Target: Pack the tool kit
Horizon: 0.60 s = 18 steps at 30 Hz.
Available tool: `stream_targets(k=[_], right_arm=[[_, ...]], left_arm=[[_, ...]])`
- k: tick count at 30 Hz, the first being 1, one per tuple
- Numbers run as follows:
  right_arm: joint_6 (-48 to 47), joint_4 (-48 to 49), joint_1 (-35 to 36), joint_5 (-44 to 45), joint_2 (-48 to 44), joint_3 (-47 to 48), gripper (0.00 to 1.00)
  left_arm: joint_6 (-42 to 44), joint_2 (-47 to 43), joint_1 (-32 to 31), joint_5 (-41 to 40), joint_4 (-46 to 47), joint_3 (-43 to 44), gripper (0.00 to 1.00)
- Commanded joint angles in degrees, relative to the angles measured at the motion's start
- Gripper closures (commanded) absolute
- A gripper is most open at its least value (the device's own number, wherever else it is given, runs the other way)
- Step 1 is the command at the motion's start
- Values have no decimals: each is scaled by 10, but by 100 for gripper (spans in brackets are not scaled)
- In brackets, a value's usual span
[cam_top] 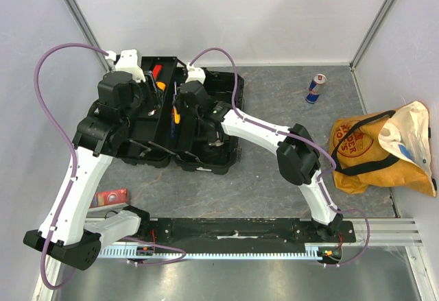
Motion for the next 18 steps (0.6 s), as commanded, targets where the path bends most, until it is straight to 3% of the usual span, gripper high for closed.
stream_targets(k=[1, 11, 18], right_arm=[[-5, -43, 4, 33, 20, 17, 85], [11, -84, 4, 56, 19, 47, 48], [10, -87, 3, 76, -31, 39, 52]], left_arm=[[-18, -9, 1, -15, 24, 1, 49], [-14, -10, 1, -20, 24, 6, 46], [-28, 3, 2, -37, 4, 20, 41]])
